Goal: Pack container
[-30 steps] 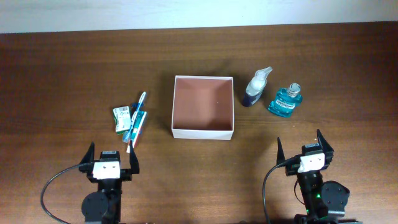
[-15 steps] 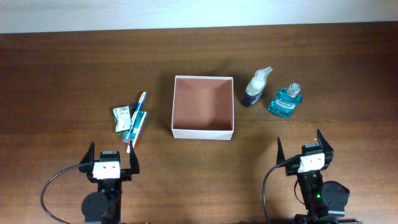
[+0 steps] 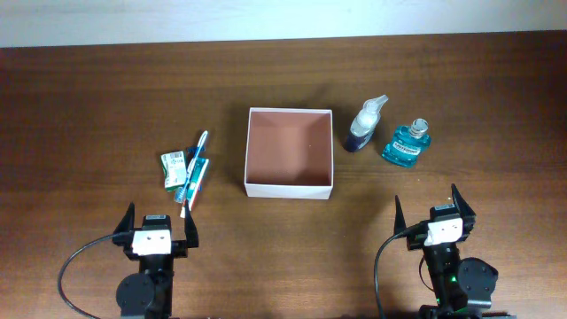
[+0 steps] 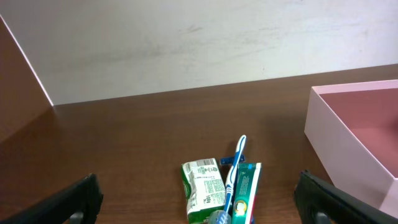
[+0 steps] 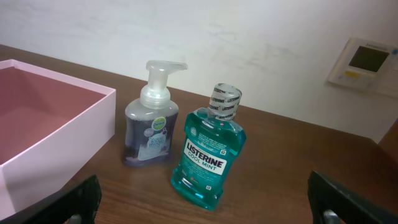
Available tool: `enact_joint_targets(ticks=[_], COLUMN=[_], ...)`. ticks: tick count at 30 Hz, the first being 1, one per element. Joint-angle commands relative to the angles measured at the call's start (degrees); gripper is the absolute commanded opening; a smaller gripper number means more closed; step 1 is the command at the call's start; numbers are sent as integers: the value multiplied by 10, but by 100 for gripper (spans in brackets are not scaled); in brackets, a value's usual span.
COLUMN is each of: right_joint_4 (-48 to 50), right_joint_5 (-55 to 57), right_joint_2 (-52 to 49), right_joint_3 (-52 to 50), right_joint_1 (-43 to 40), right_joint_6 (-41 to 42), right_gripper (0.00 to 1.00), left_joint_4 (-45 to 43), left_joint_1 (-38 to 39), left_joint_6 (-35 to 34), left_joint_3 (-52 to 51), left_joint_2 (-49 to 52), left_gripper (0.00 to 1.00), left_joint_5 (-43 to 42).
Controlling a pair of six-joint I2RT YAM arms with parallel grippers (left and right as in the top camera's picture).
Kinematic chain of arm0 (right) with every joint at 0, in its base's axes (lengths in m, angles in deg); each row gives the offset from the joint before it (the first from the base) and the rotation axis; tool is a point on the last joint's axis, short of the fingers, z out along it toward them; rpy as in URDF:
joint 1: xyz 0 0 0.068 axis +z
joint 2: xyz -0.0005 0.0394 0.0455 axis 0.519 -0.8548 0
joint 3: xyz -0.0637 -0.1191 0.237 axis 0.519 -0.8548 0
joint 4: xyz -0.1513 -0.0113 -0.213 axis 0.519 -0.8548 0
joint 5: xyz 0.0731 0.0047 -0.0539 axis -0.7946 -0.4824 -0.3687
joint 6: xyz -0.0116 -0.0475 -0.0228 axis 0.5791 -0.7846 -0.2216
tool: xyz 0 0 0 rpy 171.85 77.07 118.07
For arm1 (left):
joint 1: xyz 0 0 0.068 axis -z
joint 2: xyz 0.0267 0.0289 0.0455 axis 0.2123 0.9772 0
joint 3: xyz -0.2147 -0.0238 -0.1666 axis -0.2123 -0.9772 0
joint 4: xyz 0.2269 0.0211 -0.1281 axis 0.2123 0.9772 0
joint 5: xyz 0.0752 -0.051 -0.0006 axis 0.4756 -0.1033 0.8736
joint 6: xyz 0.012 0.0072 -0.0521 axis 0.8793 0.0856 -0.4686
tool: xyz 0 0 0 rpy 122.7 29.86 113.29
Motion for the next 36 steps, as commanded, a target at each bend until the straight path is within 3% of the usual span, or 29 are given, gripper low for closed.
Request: enact_joint_targets(ticks=[1,31,34,36], right_joint_4=[-4,2,0,3], right_joint_5=[1,-2,-68,-150], right_joint_2=[4,4,4,4], right_joint_3=[-3,-3,-3,-3], right_joint_1=[2,2,2,2], right_joint_6=[5,5,9,59], right_gripper=[98,99,99,99], left_joint_4=[0,0,0,0], left_joint_1=[-3,-3,-3,-3], left_joint_6=[9,9,9,9], left_joint_3=[-5,-5,-5,-5], left_joint_2=[-6,-6,-6,-6], left_gripper=[99,99,99,99], left_joint_5=[-10,-10,-10,-10])
